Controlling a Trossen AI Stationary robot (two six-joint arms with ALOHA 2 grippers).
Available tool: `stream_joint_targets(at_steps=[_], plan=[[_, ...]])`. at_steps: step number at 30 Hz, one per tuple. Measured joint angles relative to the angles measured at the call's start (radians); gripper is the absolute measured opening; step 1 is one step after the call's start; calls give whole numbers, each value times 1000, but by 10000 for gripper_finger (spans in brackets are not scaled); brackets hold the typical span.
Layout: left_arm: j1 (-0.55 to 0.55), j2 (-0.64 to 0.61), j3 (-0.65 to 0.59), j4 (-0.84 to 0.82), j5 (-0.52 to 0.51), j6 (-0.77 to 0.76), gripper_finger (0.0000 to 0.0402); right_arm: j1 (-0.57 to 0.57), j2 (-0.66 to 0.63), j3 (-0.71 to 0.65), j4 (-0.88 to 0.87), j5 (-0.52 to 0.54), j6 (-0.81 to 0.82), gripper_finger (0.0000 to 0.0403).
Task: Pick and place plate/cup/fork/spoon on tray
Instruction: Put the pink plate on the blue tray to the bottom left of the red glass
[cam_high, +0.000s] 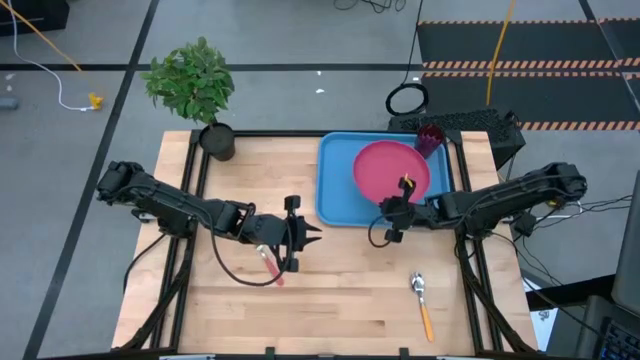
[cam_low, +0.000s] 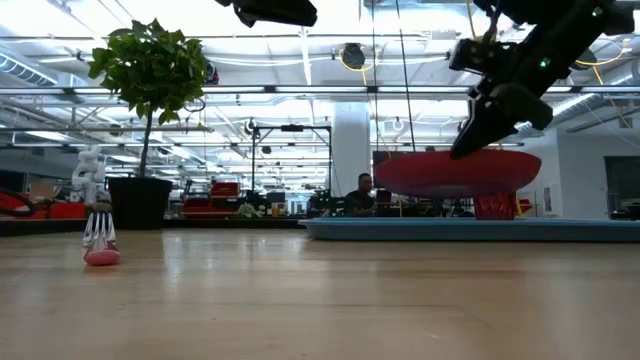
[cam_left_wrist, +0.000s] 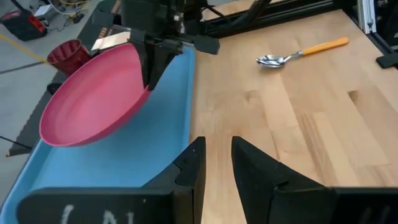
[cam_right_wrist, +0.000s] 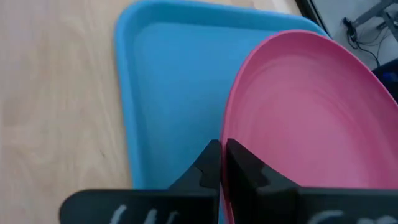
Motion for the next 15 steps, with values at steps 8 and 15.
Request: stream_joint_targets(at_steps=[8,15], plan=[[3,0,0,2,0,-12,81,-39,0,-24,45,6,26,0],[2,0,0,2,1,-33,81,-72,0,-47,50,4,53,0]])
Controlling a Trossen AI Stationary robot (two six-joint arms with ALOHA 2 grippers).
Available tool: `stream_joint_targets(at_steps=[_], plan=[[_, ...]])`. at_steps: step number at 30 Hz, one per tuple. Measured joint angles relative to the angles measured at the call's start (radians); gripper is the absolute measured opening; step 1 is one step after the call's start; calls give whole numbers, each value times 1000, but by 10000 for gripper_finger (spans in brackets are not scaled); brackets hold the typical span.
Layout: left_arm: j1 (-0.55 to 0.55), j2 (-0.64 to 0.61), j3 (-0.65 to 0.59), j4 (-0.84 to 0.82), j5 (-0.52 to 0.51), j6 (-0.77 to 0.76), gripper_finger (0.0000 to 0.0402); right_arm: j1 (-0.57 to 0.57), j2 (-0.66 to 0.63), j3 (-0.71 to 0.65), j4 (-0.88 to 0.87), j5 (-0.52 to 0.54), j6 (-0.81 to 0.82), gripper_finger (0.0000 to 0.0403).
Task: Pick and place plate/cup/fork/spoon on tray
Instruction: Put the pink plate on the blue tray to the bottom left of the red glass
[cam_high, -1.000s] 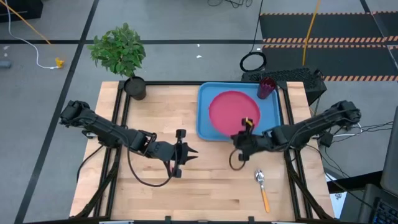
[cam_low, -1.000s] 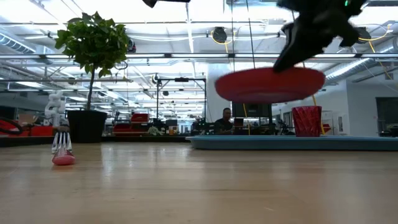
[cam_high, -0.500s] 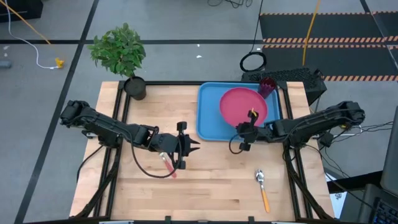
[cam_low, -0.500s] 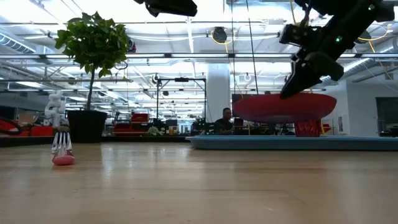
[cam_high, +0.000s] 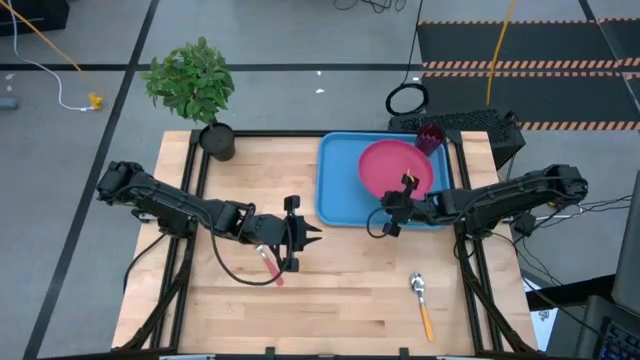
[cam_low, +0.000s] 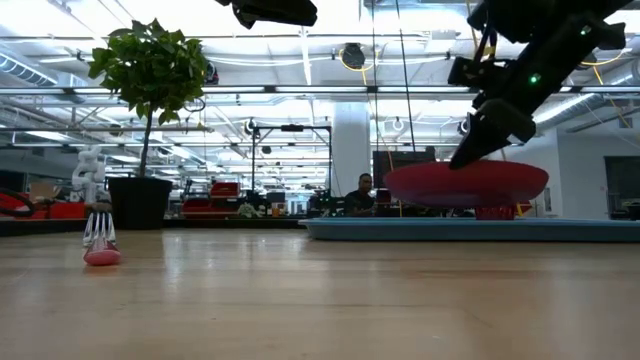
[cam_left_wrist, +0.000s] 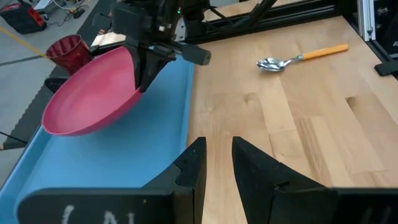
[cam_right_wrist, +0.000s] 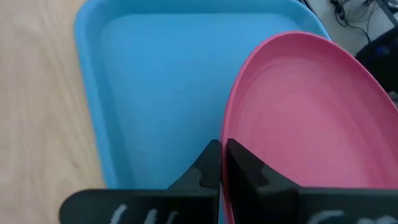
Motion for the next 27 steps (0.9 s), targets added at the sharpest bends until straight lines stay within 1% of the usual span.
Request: stream_joint_targets(at_steps=[10,15,24,27], plan=[[2,0,0,1,0,4,81,-48,0,-61,79,-2,-28,0],[2,0,0,18,0,22,81,-83,0,-61,82,-75,-47,0],[2,0,0,19,0,21,81,-94,0,-61,82,-80,-7,0],[2,0,0,19,0,19,81,-95,0,-61,81,-106,-4,0]])
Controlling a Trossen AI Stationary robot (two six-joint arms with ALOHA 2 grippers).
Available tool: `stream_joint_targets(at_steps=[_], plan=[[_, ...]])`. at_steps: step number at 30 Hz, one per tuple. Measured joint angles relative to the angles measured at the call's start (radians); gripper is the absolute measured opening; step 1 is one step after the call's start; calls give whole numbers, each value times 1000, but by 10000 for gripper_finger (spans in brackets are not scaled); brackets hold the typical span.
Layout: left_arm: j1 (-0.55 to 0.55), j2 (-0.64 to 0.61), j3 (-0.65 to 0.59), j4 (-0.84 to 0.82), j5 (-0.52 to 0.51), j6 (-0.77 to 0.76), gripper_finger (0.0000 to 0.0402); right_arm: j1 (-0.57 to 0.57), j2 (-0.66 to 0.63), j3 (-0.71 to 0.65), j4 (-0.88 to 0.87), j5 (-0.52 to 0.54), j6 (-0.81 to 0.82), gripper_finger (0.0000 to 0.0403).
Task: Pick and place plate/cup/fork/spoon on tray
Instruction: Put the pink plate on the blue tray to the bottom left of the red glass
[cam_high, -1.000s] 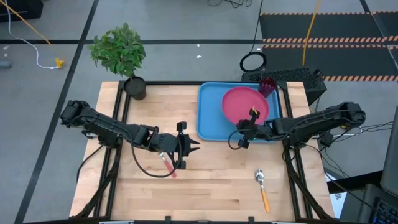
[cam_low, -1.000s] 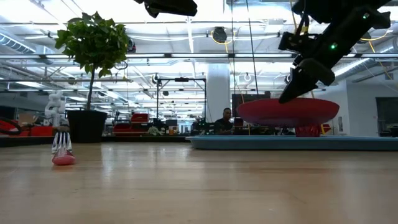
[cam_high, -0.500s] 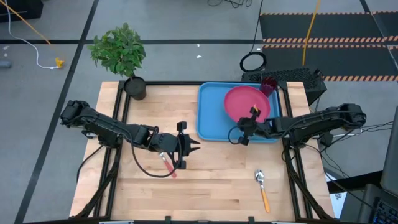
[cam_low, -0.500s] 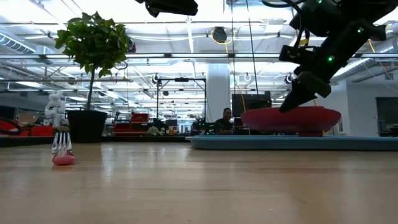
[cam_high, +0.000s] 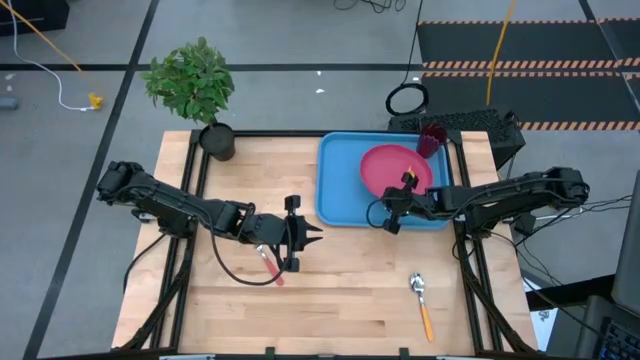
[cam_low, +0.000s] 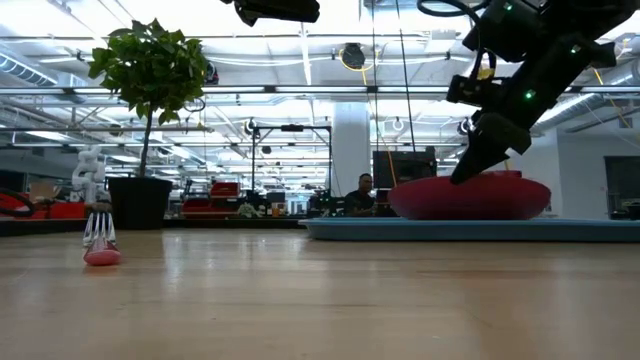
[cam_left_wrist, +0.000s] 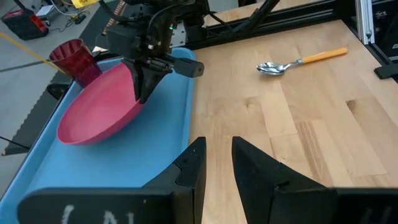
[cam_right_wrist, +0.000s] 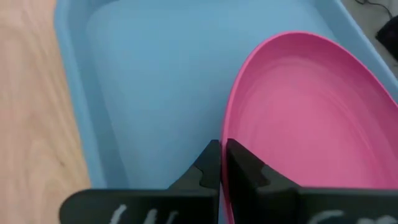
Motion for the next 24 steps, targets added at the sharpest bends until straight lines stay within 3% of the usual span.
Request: stream_joint_targets(at_steps=[24], plan=[[0,0,0,0,0,1,81,-2,38,0,-6,-51,16,10]])
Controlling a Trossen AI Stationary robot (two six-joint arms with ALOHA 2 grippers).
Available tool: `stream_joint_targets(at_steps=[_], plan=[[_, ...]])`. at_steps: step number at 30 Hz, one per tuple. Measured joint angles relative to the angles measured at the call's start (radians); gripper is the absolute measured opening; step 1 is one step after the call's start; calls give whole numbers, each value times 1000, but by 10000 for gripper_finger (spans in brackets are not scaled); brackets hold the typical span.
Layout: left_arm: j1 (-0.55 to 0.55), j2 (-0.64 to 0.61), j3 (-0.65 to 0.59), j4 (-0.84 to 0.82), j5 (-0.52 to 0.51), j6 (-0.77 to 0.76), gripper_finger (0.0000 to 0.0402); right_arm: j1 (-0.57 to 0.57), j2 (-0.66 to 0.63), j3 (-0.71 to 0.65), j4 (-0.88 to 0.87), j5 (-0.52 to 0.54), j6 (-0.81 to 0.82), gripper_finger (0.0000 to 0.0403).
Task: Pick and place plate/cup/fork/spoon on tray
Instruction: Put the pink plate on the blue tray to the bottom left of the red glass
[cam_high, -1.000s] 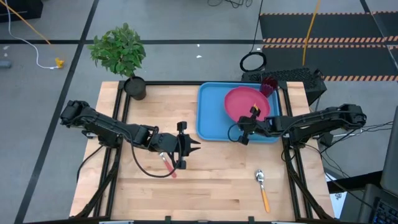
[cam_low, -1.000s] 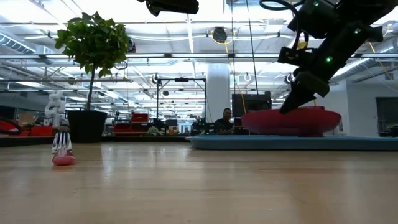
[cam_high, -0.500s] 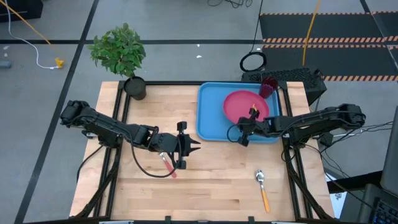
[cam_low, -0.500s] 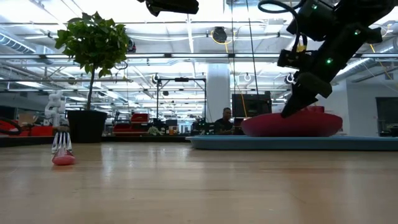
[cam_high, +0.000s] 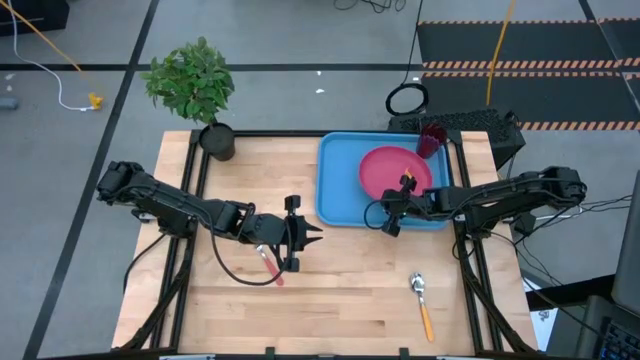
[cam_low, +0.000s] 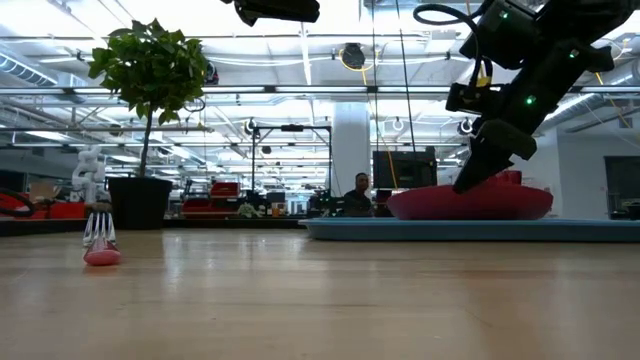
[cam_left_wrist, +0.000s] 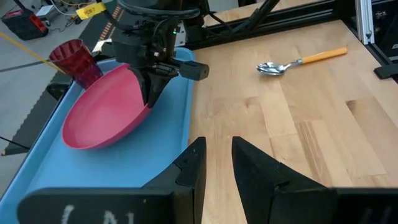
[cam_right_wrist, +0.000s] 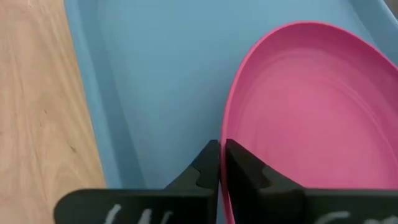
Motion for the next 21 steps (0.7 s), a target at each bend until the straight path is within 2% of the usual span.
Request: stream_joint_targets(at_steps=[13,21], plan=[[0,0,0,0,0,4,81,0,0,0,-48,-2,17,19],[0,0,0,0,0,4,81,0,0,0,-47,-2,14,68]])
